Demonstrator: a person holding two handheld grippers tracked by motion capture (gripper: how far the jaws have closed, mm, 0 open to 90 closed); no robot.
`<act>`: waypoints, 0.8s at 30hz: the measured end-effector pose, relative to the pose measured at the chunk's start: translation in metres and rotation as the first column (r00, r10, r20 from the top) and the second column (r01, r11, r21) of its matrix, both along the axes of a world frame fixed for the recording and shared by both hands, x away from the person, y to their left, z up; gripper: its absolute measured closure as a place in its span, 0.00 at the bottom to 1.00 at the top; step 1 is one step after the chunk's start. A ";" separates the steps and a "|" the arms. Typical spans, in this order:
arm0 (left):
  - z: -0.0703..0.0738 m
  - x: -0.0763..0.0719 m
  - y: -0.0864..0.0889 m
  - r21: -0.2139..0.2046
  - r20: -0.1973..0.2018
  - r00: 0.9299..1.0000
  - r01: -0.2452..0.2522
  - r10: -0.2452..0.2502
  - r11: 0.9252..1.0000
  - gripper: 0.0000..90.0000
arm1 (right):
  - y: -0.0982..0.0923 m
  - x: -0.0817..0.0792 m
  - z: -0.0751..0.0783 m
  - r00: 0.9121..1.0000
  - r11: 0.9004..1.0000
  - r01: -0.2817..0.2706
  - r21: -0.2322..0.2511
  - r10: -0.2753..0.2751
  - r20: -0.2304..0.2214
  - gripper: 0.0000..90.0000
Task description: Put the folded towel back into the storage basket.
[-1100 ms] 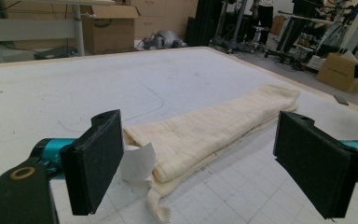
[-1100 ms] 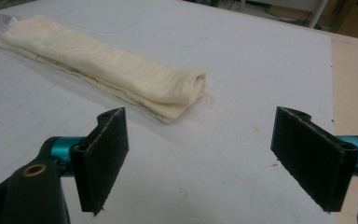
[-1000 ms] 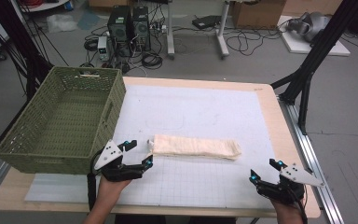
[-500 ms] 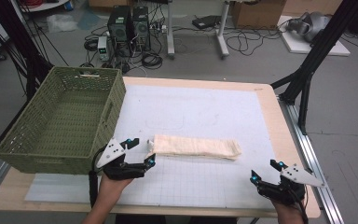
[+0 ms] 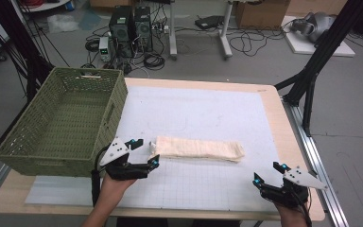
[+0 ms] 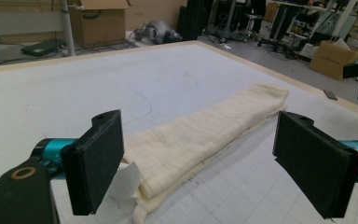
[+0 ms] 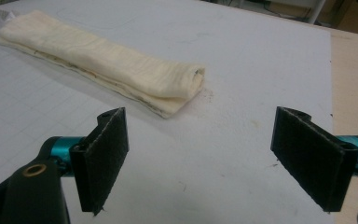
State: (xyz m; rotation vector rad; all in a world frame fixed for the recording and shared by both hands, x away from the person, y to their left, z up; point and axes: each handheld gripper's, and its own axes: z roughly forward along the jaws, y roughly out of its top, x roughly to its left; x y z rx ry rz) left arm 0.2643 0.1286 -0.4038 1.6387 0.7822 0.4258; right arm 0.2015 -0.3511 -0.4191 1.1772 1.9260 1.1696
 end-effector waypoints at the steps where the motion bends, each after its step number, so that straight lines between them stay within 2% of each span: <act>1: 0.001 0.001 0.000 -0.002 -0.002 1.000 -0.003 0.003 1.000 0.19 | 0.000 0.000 0.000 1.000 1.000 -0.001 0.000 0.001 0.003 0.20; 8: 0.010 0.015 -0.003 -0.012 -0.029 1.000 -0.008 0.007 1.000 0.20 | 0.000 0.001 -0.001 1.000 1.000 -0.003 0.003 0.003 0.001 0.20; 13: 0.011 0.024 -0.005 -0.015 -0.056 0.998 -0.012 0.011 1.000 0.20 | 0.000 0.002 -0.001 1.000 1.000 -0.005 0.003 0.005 0.001 0.20; 19: 0.007 0.035 -0.010 0.010 -0.085 0.996 -0.029 0.030 1.000 0.20 | -0.001 0.001 -0.001 1.000 1.000 -0.004 0.004 0.004 -0.003 0.20; 24: 0.002 0.044 -0.015 0.062 -0.099 0.994 -0.045 0.051 0.997 0.21 | -0.001 0.002 -0.001 1.000 1.000 -0.003 0.005 0.003 -0.006 0.20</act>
